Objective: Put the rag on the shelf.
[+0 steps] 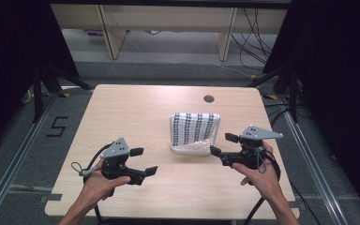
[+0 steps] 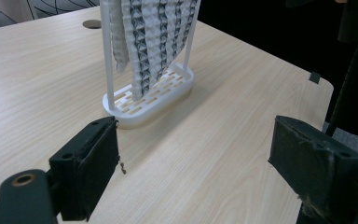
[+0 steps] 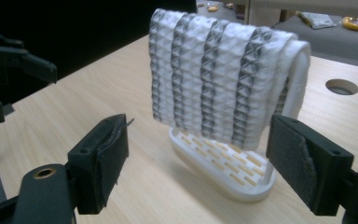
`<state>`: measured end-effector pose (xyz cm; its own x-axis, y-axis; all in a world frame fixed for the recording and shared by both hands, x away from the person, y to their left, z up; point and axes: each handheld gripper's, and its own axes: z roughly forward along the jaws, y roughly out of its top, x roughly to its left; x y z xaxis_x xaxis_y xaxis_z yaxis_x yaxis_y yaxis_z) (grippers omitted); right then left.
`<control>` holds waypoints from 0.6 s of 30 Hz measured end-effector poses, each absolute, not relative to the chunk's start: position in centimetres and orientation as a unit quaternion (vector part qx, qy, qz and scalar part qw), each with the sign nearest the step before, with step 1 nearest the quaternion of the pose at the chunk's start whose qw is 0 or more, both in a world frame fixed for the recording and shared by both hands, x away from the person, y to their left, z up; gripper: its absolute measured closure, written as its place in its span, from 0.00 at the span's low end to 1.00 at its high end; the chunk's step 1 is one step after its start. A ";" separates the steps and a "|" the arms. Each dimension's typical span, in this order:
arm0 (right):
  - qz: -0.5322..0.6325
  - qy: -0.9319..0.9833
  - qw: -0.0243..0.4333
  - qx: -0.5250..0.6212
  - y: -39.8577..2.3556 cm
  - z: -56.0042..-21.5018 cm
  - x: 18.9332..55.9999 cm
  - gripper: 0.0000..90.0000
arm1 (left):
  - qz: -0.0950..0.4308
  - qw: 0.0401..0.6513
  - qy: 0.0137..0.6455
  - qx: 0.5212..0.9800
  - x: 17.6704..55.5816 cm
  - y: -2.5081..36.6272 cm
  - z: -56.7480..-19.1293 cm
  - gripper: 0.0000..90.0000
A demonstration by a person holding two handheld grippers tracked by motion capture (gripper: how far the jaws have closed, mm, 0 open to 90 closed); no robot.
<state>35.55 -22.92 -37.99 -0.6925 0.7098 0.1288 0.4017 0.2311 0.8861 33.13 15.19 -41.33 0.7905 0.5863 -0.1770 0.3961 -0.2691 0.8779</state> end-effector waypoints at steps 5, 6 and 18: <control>0.505 0.771 0.142 0.360 -22.6 -38.5 35.2 0.20 | 0.090 0.515 0.314 0.792 32.8 15.3 -42.5 0.16; 0.502 0.769 0.140 0.371 -22.6 -38.5 34.9 0.20 | 0.087 0.517 0.314 0.791 32.8 15.3 -42.7 0.16; 0.503 0.767 0.133 0.376 -22.5 -39.8 34.3 0.18 | 0.087 0.509 0.315 0.797 32.2 15.4 -44.3 0.16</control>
